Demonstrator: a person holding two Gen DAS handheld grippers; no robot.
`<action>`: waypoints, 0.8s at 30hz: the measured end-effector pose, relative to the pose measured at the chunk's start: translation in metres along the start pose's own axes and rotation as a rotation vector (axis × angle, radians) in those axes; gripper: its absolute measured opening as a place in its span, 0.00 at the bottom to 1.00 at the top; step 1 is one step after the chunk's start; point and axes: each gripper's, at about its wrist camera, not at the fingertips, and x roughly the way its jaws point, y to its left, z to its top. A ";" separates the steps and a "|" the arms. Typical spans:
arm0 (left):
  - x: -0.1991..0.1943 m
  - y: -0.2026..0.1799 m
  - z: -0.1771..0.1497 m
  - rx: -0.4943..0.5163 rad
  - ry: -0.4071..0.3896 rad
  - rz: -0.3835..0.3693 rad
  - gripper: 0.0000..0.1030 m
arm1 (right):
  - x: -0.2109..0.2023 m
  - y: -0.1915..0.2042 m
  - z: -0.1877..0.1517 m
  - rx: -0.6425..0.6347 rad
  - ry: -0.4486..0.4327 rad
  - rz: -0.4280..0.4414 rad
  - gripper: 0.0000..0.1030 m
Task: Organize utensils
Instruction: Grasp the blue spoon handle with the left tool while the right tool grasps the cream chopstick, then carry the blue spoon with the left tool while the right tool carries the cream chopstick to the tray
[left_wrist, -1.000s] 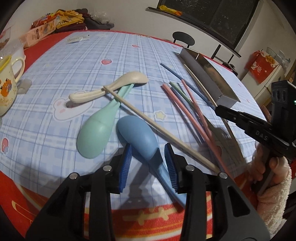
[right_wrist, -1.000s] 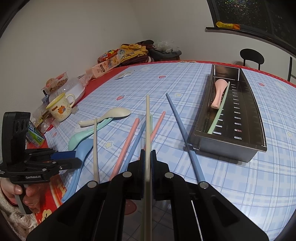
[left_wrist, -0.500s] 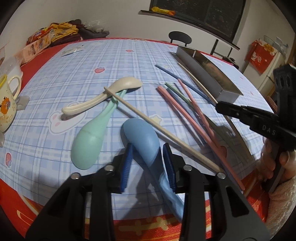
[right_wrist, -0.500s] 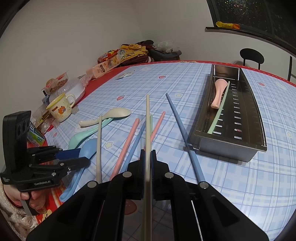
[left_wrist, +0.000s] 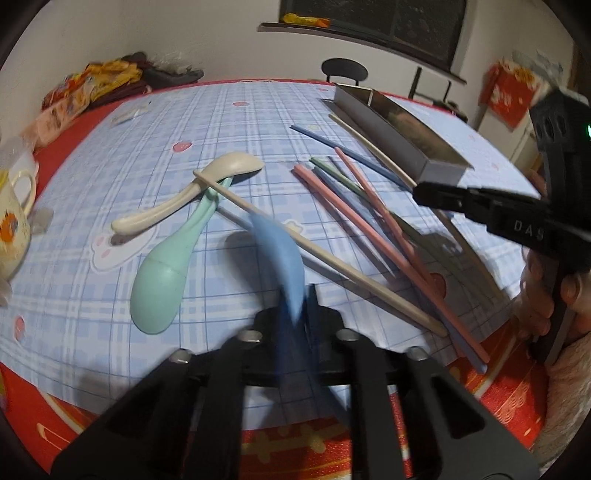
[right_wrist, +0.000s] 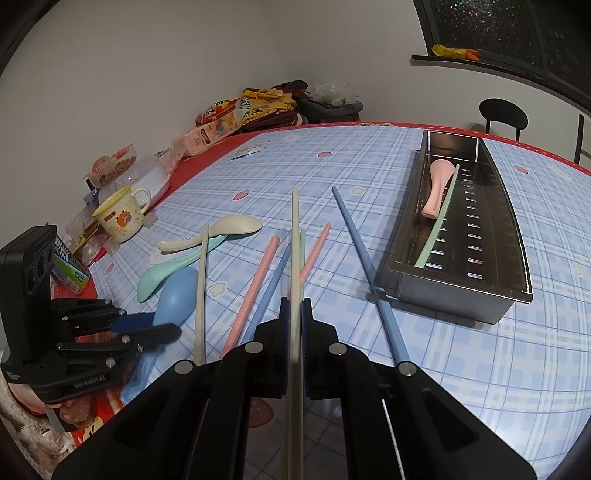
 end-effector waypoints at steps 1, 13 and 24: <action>-0.001 0.003 0.000 -0.018 -0.002 -0.009 0.11 | 0.000 0.000 0.000 0.000 -0.001 0.000 0.06; -0.023 0.031 -0.007 -0.150 -0.131 -0.180 0.11 | -0.002 0.002 -0.001 -0.005 -0.015 -0.001 0.06; -0.033 0.049 -0.011 -0.235 -0.203 -0.289 0.11 | -0.006 0.000 -0.002 0.003 -0.037 0.003 0.06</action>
